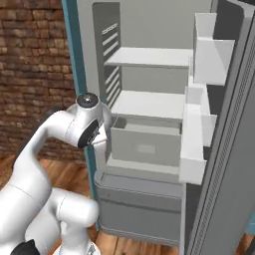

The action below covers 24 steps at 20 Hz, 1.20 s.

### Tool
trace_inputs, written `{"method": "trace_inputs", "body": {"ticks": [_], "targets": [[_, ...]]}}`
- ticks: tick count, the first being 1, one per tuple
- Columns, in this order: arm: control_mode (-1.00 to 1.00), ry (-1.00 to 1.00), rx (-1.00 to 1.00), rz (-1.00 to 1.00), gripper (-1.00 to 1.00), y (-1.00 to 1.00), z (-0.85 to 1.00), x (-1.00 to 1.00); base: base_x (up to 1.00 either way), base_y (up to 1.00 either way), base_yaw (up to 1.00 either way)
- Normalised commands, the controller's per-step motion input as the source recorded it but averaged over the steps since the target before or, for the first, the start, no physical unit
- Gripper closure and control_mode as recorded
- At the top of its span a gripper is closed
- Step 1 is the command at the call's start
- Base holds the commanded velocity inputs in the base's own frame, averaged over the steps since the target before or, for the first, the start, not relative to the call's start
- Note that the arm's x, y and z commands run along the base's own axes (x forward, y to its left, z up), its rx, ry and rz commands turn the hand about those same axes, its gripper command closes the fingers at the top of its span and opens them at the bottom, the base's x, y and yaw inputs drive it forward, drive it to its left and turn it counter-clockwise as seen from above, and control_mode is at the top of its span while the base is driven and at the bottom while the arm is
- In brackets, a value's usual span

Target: Move the cup from next to the sink to the open cabinet. Then, move the bowl with the bell pepper to the fridge to clear the area for faucet cleaning.

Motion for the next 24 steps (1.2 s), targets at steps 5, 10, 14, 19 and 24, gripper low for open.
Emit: {"method": "trace_inputs", "body": {"ticks": [5, 10, 14, 19, 24], "targets": [[1.00, 0.00, 0.00, 0.00, 1.00, 0.00, 0.00, 0.00, 0.89, 0.02, -0.34], [-1.00, 0.03, 0.00, -0.24, 1.00, -0.11, 0.32, 0.59, 0.20, 0.02, -0.06], [-1.00, 0.13, 0.00, -0.24, 1.00, -0.18, 0.28, 1.00, 0.00, 0.00, 0.00], [-1.00, 0.00, 0.01, 0.04, 1.00, -0.51, -0.20, 0.26, 0.00, 0.00, 0.00], [-1.00, 0.00, 0.00, 0.03, 1.00, -0.20, -0.17, 0.43, 0.00, 0.00, 0.00]]}}
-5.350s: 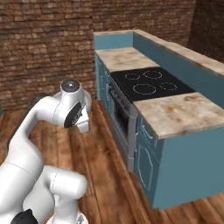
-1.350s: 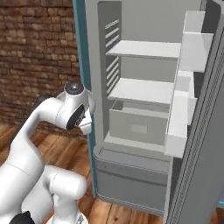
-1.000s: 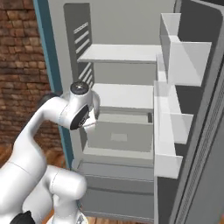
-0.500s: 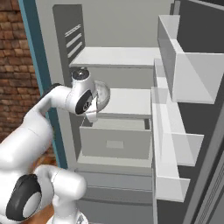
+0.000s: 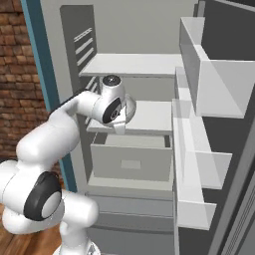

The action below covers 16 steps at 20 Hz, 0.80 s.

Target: Move the cup from next to the sink to the open cabinet. Then, move the bowl with the bell pepper to the fridge to clear the area for faucet cleaning.

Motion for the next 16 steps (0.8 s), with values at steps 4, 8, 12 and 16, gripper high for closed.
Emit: {"method": "trace_inputs", "body": {"ticks": [4, 8, 12, 16], "targets": [[-1.00, 0.00, 0.00, 0.00, 1.00, 0.00, -0.36, 0.78, 0.00, 0.00, 0.00], [-1.00, 0.00, 0.00, 0.00, 1.00, 0.00, -0.38, 0.75, 0.00, 0.00, 0.00], [-1.00, 0.02, 0.00, 0.00, 1.00, 0.00, -0.16, 0.98, 0.00, 0.00, 0.00], [-1.00, 0.03, 0.00, 0.00, 1.00, 0.00, -0.24, 0.78, 0.00, 0.00, 0.00]]}}
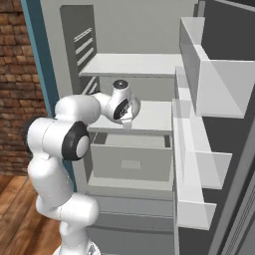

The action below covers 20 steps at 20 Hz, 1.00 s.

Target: Move the cup from next to the sink to the open cabinet. Then, move the bowl with the bell pepper to the fridge to clear the area for faucet cleaning.

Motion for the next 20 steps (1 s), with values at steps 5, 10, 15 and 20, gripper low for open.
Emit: {"method": "trace_inputs", "body": {"ticks": [5, 10, 15, 20], "targets": [[-1.00, 0.00, 0.00, 0.00, 1.00, 0.00, -0.28, 0.64, 0.00, 0.00, 0.00], [-1.00, 0.00, 0.00, 0.00, -1.00, 0.00, -0.06, 0.15, 0.00, 0.00, 0.00], [-1.00, -0.09, 0.00, -0.02, -1.00, 0.00, 0.10, -0.23, 0.00, 0.00, 0.00], [-1.00, -0.03, 0.04, -0.12, -1.00, -0.02, 0.21, -0.96, 0.00, 0.00, 0.00]]}}
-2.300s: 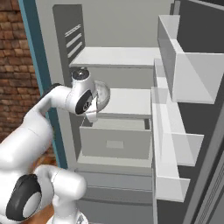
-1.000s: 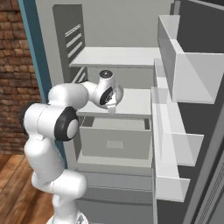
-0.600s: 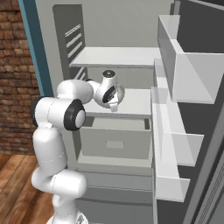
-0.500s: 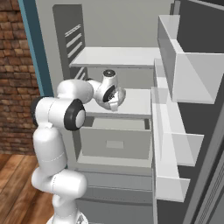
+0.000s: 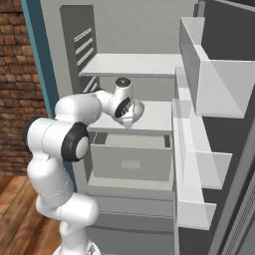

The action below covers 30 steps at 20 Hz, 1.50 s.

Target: Move the cup from next to the sink to the open cabinet. Then, move the bowl with the bell pepper to the fridge to clear the area for faucet cleaning.

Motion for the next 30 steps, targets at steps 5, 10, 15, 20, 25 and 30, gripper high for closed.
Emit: {"method": "trace_inputs", "body": {"ticks": [5, 10, 15, 20, 25, 30], "targets": [[-1.00, -0.06, 0.02, -0.14, -1.00, -0.01, 0.01, -1.00, 0.00, 0.00, 0.00], [-1.00, -0.10, 0.00, -0.06, -1.00, 0.15, 0.03, -1.00, 0.00, 0.00, 0.00], [1.00, 0.00, 0.00, 0.00, -1.00, 0.00, 0.00, 0.00, -1.00, 0.27, -0.19], [1.00, 0.00, 0.00, 0.00, -1.00, 0.00, 0.00, 0.00, -1.00, 0.27, -0.37], [1.00, 0.00, 0.00, 0.00, -1.00, 0.00, 0.00, 0.00, -1.00, 0.34, -0.71], [1.00, 0.00, 0.00, 0.00, -1.00, 0.00, 0.00, 0.00, -0.97, 0.35, -0.77]]}}
